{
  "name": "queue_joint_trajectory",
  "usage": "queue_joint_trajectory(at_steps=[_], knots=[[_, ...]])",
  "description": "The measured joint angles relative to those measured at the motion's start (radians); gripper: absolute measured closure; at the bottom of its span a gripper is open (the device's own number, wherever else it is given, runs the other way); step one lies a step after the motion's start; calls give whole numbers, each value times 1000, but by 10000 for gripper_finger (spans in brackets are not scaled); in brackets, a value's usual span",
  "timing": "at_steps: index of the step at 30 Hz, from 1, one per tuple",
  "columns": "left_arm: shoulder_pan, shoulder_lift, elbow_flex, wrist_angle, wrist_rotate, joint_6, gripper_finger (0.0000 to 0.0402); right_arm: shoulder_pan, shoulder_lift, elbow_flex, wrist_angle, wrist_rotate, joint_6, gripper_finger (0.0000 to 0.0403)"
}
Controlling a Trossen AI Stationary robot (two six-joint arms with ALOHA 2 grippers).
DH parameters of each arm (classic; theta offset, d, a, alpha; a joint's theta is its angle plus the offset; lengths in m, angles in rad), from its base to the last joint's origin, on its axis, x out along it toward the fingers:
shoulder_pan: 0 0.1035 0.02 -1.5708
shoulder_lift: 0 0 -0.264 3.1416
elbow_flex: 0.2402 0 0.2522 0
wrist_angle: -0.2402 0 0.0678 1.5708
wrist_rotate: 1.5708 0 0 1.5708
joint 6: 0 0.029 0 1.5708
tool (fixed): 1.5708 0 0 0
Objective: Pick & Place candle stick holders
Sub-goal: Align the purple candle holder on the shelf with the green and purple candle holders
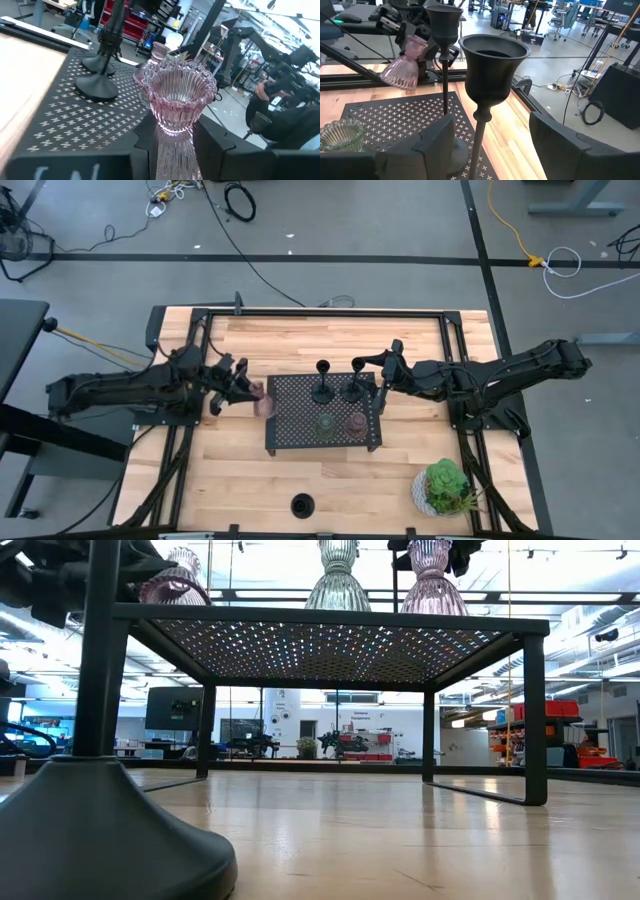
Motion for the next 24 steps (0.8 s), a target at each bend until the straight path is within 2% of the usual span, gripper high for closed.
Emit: queue_joint_trajectory(at_steps=[6,15,20,24], knots=[[-146,2,0,-3,-139,28,306,0,0,0,15,0,-5,148],[-382,3,0,-2,-402,83,306,0,0,0,18,0,-6,148],[-491,51,3,-5,-551,109,306,0,0,0,18,0,-9,148],[-559,125,56,-6,-623,120,306,0,0,0,18,0,-8,148]])
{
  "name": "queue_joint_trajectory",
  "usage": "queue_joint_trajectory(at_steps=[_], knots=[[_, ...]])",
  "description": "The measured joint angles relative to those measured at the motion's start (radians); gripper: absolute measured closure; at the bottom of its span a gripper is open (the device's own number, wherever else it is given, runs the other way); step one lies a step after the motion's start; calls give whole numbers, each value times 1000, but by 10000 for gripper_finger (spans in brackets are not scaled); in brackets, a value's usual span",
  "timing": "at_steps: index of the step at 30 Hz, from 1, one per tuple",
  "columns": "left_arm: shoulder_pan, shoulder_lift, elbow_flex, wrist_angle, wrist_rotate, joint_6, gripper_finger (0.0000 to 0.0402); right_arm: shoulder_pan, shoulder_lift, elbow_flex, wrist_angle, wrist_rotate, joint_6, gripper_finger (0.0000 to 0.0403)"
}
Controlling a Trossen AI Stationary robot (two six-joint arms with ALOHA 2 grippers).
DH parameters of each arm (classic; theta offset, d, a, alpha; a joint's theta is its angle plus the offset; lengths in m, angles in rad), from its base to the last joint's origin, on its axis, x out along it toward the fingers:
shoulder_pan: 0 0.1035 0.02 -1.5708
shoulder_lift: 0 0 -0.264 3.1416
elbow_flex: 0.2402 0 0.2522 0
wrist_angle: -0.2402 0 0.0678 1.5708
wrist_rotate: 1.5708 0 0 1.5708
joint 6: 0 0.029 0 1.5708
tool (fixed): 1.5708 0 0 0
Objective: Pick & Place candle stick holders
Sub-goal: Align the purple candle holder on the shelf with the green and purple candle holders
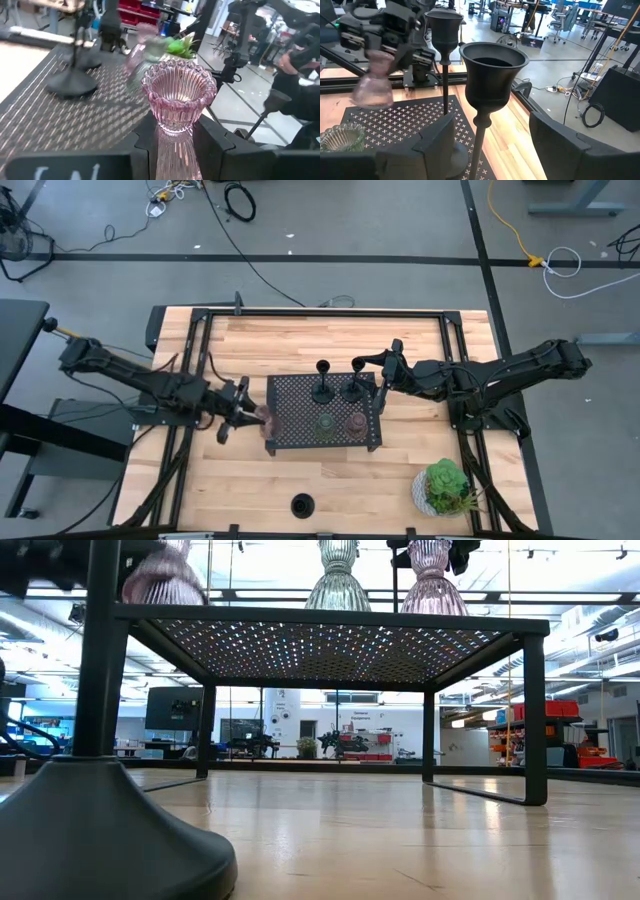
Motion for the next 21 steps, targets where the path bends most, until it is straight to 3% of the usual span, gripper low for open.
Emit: queue_joint_trajectory(at_steps=[10,21], knots=[[-138,295,264,-196,-195,152,307,0,0,0,0,0,0,148],[-166,496,409,-190,-288,251,307,0,0,0,0,0,2,148]])
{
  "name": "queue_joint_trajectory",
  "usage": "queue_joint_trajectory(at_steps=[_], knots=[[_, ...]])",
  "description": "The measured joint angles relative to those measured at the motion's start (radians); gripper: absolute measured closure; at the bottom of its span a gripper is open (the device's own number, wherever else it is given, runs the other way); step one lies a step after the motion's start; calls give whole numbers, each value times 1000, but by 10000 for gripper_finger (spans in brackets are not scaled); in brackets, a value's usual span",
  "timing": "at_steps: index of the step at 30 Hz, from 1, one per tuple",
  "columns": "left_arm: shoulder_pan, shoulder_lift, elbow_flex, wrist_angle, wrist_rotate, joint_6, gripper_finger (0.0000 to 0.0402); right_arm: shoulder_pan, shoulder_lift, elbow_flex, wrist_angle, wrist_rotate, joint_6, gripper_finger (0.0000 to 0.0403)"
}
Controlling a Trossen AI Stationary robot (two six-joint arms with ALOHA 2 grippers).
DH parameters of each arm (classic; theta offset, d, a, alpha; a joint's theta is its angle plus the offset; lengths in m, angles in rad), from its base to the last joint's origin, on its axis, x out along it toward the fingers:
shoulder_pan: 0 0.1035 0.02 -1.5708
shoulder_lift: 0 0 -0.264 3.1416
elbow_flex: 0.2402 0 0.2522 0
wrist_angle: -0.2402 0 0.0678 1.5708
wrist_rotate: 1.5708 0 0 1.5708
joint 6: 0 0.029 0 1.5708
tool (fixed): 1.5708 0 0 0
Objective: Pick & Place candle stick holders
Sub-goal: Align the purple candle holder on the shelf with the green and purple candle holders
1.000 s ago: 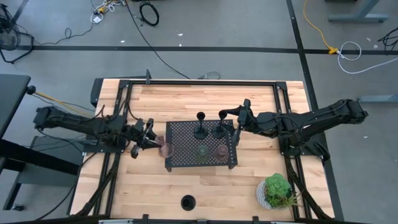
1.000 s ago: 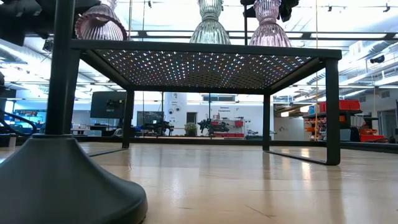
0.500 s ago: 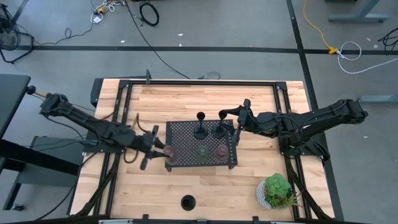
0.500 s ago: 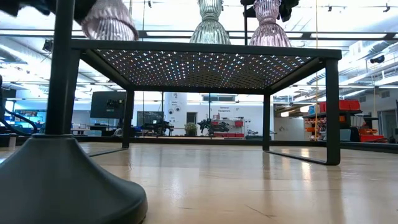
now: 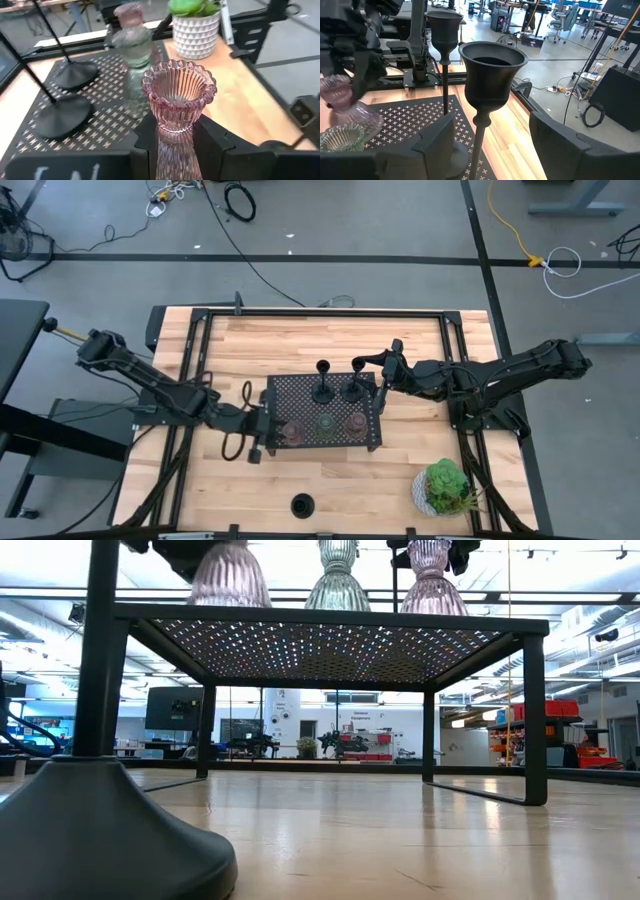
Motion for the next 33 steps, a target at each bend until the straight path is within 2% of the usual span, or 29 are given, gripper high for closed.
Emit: queue_joint_trajectory(at_steps=[19,25,33], knots=[[22,4,5,-23,1,-28,305,0,0,0,0,0,-2,148],[22,4,5,-25,-8,-34,273,0,0,0,0,0,-2,148],[22,3,4,-30,-8,-34,285,0,0,0,0,0,-2,148]])
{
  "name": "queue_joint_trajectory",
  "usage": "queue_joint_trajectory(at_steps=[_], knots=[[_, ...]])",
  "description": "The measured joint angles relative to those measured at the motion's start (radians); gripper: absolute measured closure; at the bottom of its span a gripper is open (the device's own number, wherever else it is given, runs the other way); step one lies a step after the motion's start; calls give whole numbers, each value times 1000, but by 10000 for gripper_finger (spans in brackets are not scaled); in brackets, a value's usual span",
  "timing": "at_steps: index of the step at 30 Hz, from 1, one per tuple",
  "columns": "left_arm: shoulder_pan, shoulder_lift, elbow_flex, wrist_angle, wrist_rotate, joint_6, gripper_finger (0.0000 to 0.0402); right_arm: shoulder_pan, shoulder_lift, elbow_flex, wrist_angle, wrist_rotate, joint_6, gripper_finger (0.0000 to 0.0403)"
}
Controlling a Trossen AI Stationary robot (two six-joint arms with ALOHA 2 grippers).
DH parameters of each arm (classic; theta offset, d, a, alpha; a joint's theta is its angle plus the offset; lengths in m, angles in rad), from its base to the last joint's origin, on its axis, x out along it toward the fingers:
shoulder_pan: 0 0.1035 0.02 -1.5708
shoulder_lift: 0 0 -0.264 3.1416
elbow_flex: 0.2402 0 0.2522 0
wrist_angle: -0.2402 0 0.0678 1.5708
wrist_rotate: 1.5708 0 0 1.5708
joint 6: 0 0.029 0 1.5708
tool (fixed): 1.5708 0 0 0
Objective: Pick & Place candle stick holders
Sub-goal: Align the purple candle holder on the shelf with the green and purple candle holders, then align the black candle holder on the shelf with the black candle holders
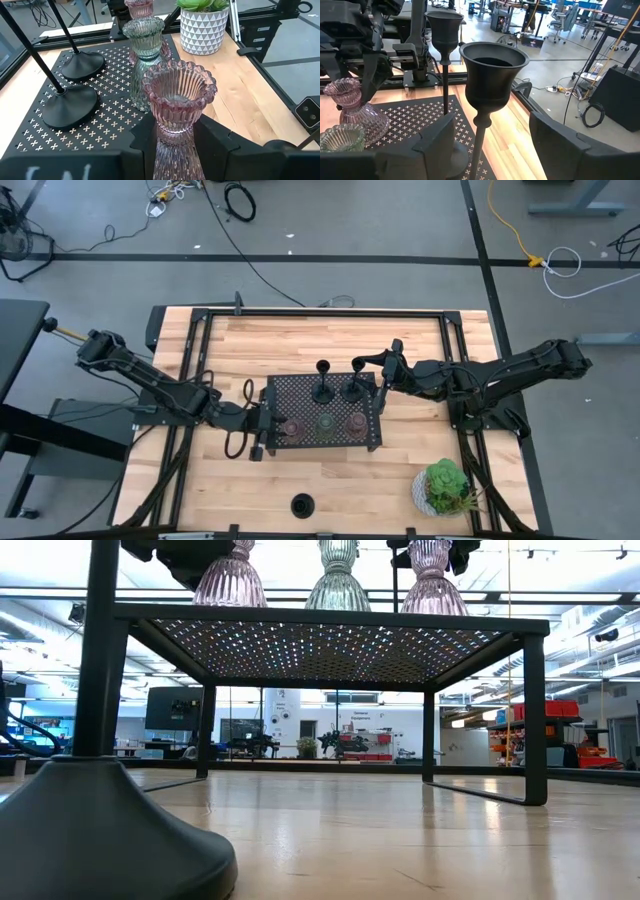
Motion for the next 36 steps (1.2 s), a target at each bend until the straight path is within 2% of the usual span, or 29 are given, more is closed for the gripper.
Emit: queue_joint_trajectory(at_steps=[9,17,36], knots=[[0,0,0,0,-6,0,254,0,0,0,0,0,0,148],[0,0,0,1,-117,-2,229,0,0,0,0,0,1,148],[-3,-6,0,-32,-105,-10,175,0,0,0,0,0,0,148]])
